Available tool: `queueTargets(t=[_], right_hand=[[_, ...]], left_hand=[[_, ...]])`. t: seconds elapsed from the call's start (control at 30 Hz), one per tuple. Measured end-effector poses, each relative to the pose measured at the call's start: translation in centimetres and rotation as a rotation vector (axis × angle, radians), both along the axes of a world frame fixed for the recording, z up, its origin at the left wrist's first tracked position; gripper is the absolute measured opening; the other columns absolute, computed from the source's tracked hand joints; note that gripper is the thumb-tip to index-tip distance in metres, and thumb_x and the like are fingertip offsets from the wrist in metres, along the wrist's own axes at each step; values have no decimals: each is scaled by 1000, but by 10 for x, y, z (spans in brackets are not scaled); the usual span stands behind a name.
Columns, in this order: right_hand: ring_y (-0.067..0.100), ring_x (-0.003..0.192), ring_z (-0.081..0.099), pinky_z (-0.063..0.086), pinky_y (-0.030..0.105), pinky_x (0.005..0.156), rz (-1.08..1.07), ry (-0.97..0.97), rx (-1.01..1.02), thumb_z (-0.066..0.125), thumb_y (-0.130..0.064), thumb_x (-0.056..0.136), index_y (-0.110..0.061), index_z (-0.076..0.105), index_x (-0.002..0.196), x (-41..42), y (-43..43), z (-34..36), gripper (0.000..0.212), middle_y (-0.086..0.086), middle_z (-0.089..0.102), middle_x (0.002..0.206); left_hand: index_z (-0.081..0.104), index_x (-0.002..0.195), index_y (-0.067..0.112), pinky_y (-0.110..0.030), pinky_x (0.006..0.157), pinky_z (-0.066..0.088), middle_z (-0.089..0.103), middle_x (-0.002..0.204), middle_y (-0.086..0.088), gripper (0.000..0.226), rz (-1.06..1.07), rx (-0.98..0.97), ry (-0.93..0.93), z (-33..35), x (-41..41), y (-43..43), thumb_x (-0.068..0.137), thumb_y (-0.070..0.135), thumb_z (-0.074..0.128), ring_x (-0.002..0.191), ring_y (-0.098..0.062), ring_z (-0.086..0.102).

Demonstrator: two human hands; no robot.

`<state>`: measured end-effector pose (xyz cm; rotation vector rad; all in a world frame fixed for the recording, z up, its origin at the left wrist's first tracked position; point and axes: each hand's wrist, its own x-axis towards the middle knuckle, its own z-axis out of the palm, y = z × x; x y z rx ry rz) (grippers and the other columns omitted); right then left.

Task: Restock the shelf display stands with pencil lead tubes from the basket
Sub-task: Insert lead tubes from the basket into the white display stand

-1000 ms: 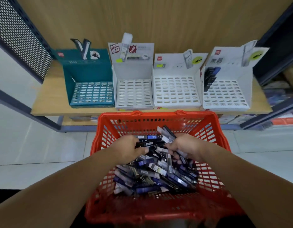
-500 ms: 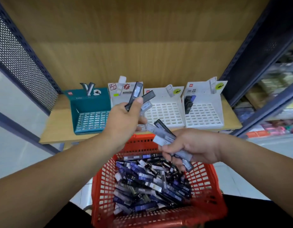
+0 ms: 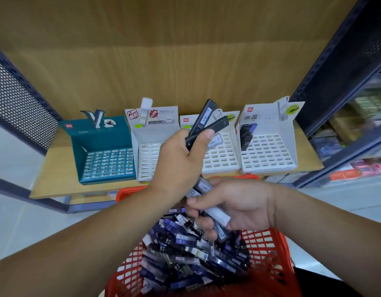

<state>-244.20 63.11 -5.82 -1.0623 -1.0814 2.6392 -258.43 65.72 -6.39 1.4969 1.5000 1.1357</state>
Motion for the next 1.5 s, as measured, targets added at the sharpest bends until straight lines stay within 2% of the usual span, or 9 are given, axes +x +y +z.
queueTargets(t=[0.2,0.37,0.47,0.67,0.8,0.93,1.03,1.27,1.5], right_hand=[[15,63,48,46,29,63,-11,59,-118,52,-11,96,-11,57,91,6,9,3,7,2,52,80],[14,52,47,45,27,58,-6,-207,-99,51,-6,94,-13,52,71,-4,4,-5,24,0,50,60],[13,48,36,35,25,50,-144,-320,-102,55,-8,89,-16,47,73,1,8,-11,19,-1,43,58],[12,46,30,28,24,42,-383,-512,151,69,-28,99,-10,60,106,32,19,-17,21,-4,38,60],[14,42,31,30,24,41,-617,-605,564,71,-38,96,-8,64,95,49,33,-5,32,1,37,57],[14,63,62,50,24,62,-527,-662,970,71,-36,96,-25,74,106,49,39,1,16,5,74,86],[23,85,68,50,28,75,-373,-563,964,72,-36,95,-24,75,110,51,36,5,20,14,74,101],[17,47,29,25,29,48,-257,-414,761,67,-27,101,-19,60,82,60,25,21,22,-9,56,53],[16,42,23,20,33,52,-333,-262,665,63,-26,104,-3,61,88,63,1,43,28,-4,45,43]], left_hand=[[61,84,20,-23,51,39,50,58,8,29,-123,-9,-54,-5,10,2,99,44,62,54,-7,46],[61,85,22,-34,53,45,62,66,-13,27,-208,-55,-27,-2,13,-1,99,45,62,55,-20,57],[62,93,10,-22,47,44,67,78,-24,31,-164,-100,-15,8,0,17,101,40,59,49,-4,61],[63,102,6,-18,47,44,68,63,-18,41,-211,-214,173,8,-35,32,102,47,55,48,-11,61],[62,92,11,-26,48,42,62,54,-5,42,-436,-332,431,7,-45,31,99,53,58,46,-13,55],[66,103,9,-27,48,39,53,57,0,48,-598,-339,501,10,-36,26,96,56,61,47,-12,49],[62,89,4,-26,50,41,56,53,-3,49,-594,-329,430,19,-29,27,95,52,65,47,-16,51],[66,91,3,-23,53,41,65,61,-19,48,-532,-309,327,46,-21,11,95,50,67,54,-20,58],[60,93,14,-27,52,46,50,51,8,25,-298,-311,45,80,2,-15,97,36,70,52,-18,46]])
